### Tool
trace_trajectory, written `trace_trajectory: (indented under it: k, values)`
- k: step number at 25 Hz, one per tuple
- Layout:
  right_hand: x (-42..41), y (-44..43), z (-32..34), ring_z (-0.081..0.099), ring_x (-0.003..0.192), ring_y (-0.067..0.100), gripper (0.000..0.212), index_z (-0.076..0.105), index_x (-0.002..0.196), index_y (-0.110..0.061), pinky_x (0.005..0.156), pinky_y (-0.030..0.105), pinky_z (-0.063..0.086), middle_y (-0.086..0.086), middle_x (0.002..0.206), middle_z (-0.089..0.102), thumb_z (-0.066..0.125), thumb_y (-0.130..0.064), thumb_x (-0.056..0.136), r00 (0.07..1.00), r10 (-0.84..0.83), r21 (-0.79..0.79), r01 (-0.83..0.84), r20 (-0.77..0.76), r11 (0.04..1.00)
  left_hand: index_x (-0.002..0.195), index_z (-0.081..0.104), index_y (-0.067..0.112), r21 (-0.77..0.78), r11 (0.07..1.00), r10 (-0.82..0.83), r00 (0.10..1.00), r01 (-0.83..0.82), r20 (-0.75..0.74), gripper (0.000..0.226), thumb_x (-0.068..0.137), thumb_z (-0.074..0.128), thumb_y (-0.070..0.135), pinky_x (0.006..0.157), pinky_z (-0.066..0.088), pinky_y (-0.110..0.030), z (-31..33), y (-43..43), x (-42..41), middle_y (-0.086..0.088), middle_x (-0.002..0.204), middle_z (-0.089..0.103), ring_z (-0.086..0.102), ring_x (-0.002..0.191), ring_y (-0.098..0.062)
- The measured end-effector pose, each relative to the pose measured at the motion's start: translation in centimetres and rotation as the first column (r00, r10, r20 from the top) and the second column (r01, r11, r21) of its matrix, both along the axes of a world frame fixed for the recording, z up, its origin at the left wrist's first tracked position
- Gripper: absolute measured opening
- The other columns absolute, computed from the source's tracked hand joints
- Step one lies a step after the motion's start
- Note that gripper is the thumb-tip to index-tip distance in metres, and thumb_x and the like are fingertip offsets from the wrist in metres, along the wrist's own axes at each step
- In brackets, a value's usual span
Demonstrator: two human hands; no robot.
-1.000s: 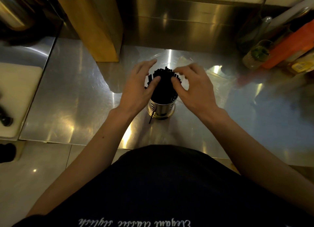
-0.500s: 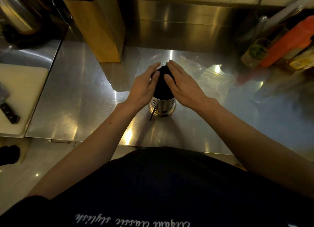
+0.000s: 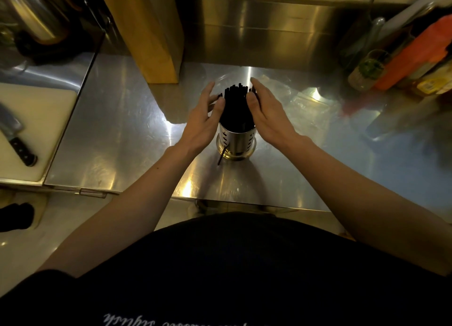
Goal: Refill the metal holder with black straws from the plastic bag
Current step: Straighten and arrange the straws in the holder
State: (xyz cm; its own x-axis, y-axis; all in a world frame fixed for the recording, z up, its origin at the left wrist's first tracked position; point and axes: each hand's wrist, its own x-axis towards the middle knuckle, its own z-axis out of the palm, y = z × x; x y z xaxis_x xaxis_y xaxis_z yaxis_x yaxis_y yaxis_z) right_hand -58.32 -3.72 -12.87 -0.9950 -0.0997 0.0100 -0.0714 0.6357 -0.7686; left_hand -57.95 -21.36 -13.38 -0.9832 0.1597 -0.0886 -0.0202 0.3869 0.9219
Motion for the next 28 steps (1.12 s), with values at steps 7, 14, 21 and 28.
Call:
trace_trajectory:
  k: [7, 14, 21, 28]
  values:
    - [1.2, 0.3, 0.0, 0.036, 0.140, 0.023, 0.063, 0.013, 0.154, -0.020, 0.112, 0.047, 0.037, 0.005, 0.161, 0.019, 0.037, -0.044, 0.100, 0.997, -0.065, -0.121, 0.059, -0.047, 0.991, 0.151, 0.025, 0.022, -0.021, 0.999, 0.042, 0.999, -0.042, 0.003, 0.052, 0.103, 0.038, 0.038, 0.104, 0.037, -0.029, 0.6, 0.5, 1.7, -0.009, 0.152, 0.040, 0.043, 0.136, -0.023]
    - [1.9, 1.3, 0.1, 0.036, 0.140, 0.025, 0.071, 0.001, 0.154, -0.020, 0.112, 0.028, 0.025, 0.008, 0.157, 0.028, 0.045, -0.033, 0.101, 0.991, 0.061, -0.109, -0.048, 0.120, 0.993, 0.154, 0.015, 0.016, -0.097, 0.993, -0.063, 0.997, 0.059, -0.038, 0.060, 0.103, 0.038, 0.037, 0.116, 0.024, -0.032, 0.6, 1.7, 1.4, -0.006, 0.160, 0.024, 0.027, 0.146, -0.023]
    - [1.4, 2.0, -0.1, 0.035, 0.140, 0.024, 0.058, 0.011, 0.154, -0.016, 0.102, 0.018, 0.023, 0.008, 0.155, 0.033, 0.035, -0.032, 0.104, 0.985, 0.109, -0.046, -0.103, 0.134, 0.994, 0.153, 0.016, 0.014, -0.144, 0.989, -0.055, 0.996, 0.044, -0.073, 0.055, 0.104, 0.035, 0.032, 0.105, 0.015, -0.008, 1.3, 2.6, 1.4, -0.007, 0.161, 0.021, 0.023, 0.147, -0.020]
    - [0.8, 4.4, -0.7, 0.030, 0.143, 0.021, 0.060, 0.015, 0.154, -0.023, 0.114, 0.031, 0.024, 0.004, 0.158, 0.029, 0.038, -0.041, 0.102, 0.996, 0.045, -0.053, -0.041, 0.078, 0.998, 0.151, 0.026, 0.012, -0.279, 0.960, -0.055, 0.942, -0.041, -0.330, 0.056, 0.102, 0.039, 0.035, 0.121, 0.019, -0.042, 2.4, 3.8, 0.1, -0.009, 0.160, 0.024, 0.020, 0.148, -0.022]
